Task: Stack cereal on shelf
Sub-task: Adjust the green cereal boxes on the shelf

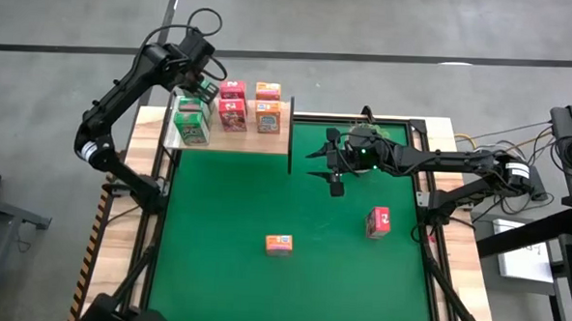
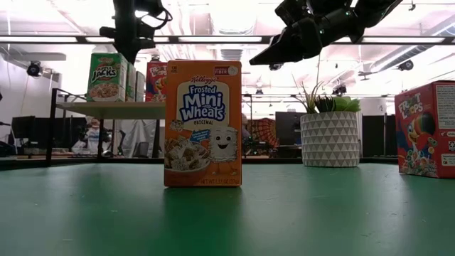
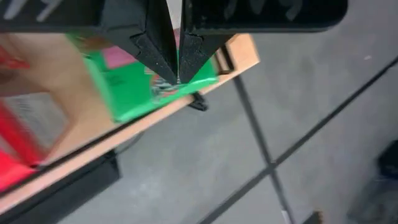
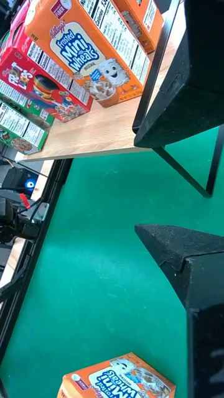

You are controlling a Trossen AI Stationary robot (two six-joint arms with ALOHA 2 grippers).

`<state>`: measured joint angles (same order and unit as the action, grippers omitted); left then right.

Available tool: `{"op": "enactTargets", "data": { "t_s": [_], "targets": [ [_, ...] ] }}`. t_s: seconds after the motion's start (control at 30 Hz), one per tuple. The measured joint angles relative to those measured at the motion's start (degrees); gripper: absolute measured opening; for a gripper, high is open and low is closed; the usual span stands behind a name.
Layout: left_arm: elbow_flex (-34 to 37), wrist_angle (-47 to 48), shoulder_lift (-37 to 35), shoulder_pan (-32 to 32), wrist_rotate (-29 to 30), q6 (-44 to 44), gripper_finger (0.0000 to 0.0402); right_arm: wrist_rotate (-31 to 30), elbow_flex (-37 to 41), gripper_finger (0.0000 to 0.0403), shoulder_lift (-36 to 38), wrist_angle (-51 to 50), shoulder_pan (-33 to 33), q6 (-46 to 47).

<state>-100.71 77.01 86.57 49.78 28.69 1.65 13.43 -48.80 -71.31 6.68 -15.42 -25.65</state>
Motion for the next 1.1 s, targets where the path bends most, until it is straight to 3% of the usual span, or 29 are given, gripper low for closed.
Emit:
{"op": "enactTargets", "data": {
  "t_s": [0.4, 1.1],
  "targets": [
    [0.02, -0.07, 1.0, 0.0, 2.05, -0.58, 0.0, 0.0, 0.0, 0.0201, 0.0, 0.0, 0.0, 0.03],
    [0.24, 1.71, 1.08, -0.09, -1.2, 1.39, 0.0, 0.0, 0.0, 0.0201, -0.02, -0.04, 0.0, 0.02]
  ]
}}
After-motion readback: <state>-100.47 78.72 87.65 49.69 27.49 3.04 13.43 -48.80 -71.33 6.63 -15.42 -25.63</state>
